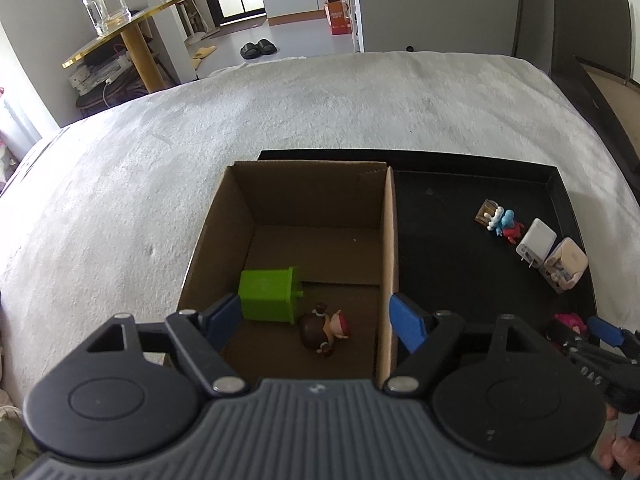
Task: Organize rigid objects
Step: 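Move the right gripper back over the tray to the pink-hooded doll, then close the right gripper on the pink-hooded doll and lift it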
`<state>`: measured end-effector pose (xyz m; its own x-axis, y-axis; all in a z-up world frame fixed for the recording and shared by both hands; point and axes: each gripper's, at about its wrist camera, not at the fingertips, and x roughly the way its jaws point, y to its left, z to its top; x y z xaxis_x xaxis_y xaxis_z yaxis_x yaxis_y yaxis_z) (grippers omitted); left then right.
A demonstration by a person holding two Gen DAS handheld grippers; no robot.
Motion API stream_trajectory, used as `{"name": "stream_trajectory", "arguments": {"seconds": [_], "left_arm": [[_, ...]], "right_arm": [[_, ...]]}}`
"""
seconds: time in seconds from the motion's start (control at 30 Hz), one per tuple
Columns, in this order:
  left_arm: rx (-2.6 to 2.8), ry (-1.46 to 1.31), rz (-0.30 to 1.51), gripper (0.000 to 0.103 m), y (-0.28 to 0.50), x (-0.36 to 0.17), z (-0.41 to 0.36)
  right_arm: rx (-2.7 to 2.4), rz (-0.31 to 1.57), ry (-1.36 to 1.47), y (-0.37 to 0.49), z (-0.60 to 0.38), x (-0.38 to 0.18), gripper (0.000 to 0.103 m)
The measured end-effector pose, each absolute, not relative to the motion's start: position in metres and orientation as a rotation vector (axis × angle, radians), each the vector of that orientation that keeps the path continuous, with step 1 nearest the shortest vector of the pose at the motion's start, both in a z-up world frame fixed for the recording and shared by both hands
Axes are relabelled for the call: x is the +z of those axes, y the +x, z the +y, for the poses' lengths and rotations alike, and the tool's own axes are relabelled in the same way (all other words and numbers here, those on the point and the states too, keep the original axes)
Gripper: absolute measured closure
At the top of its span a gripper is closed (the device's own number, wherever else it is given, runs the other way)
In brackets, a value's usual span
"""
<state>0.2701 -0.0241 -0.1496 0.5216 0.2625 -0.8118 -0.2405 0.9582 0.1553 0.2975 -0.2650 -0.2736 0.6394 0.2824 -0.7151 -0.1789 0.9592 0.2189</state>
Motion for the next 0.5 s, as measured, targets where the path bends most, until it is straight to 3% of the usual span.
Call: {"name": "stream_trajectory", "arguments": {"seconds": [0.1, 0.17, 0.3, 0.5], "left_arm": [[0.304, 0.026, 0.976, 0.023, 0.2693, -0.1492, -0.0260], [0.303, 0.025, 0.975, 0.023, 0.2689, -0.1493, -0.0264], [0.295, 0.028, 0.971, 0.023, 0.2669, -0.1471, -0.0269], [0.295, 0.024, 0.962, 0.023, 0.2632, -0.1451, -0.0208]], "right_arm": [[0.270, 0.826, 0.083, 0.2933, -0.2573, -0.2746, 0.036], [0.275, 0.822, 0.071, 0.2921, -0.2563, -0.2741, 0.045], [0.283, 0.834, 0.088, 0.2929, -0.2595, -0.2722, 0.047], [0.277, 0.848, 0.065, 0.2930, -0.2544, -0.2720, 0.044]]}}
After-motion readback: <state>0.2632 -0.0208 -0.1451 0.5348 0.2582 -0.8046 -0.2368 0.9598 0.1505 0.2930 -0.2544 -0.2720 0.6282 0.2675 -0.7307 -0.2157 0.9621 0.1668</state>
